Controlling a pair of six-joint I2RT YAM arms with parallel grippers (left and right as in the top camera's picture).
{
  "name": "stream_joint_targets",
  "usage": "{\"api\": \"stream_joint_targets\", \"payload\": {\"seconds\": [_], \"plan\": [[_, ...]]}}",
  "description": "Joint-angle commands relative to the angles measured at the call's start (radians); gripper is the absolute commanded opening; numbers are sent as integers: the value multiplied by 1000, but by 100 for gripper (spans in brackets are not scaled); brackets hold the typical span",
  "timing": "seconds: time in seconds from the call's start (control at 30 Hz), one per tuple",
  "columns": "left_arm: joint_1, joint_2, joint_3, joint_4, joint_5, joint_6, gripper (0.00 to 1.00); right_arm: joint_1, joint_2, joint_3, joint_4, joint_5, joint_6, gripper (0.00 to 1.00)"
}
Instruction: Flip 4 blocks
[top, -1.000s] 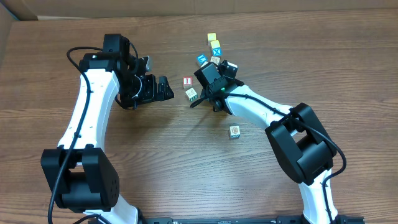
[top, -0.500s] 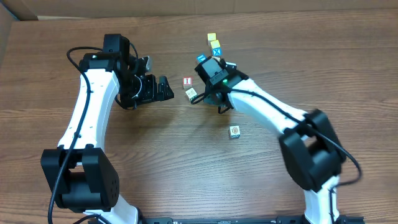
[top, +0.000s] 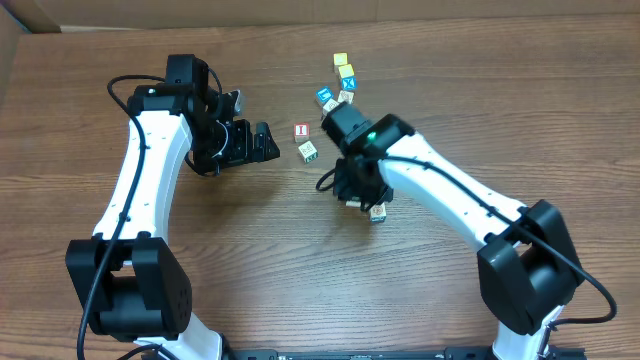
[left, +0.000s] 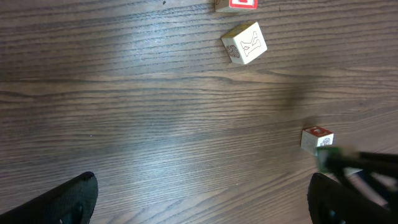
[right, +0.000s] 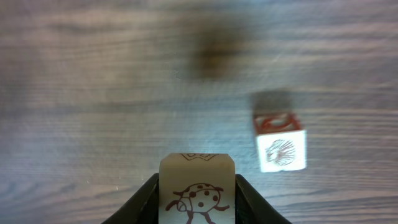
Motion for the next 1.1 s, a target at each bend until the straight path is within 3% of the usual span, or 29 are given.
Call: {"api": "stream_joint_targets", "payload": {"seconds": [0.0,0.17,0.23,0.33,0.53,0.6,0.67,0.7,0.8,0.83,1.07], "plan": [[5,13,20,1,-7,-14,100,42,3,-37,26,-13,-3,33],[5,13,20,1,-7,-14,100,69,3,-45,42,40,-3,36],[5,13,20,1,-7,-14,100,71,3,-45,42,44,-3,58],[5,13,20,1,-7,-14,100,71,3,-45,43,43,-3,79],[5,13,20,1,-7,-14,100,76,3,-45,47,42,-3,80],[5,13,20,1,-7,-14,100,81,3,-45,51,31,-3,70],[5,13,20,1,-7,-14,100,89,3,-45,60,-1,-3,50],[5,13,20,1,-7,-14,100,94,3,-45,65,-23,-3,32],[5,13,20,1,-7,-14,100,111,3,-45,74,-60,-3,7],[5,13,20,1,-7,-14,100,125,3,-45,79,-63,1,4],[5,13,20,1,-7,-14,100,220,5,-51,116,-58,8,4]]}}
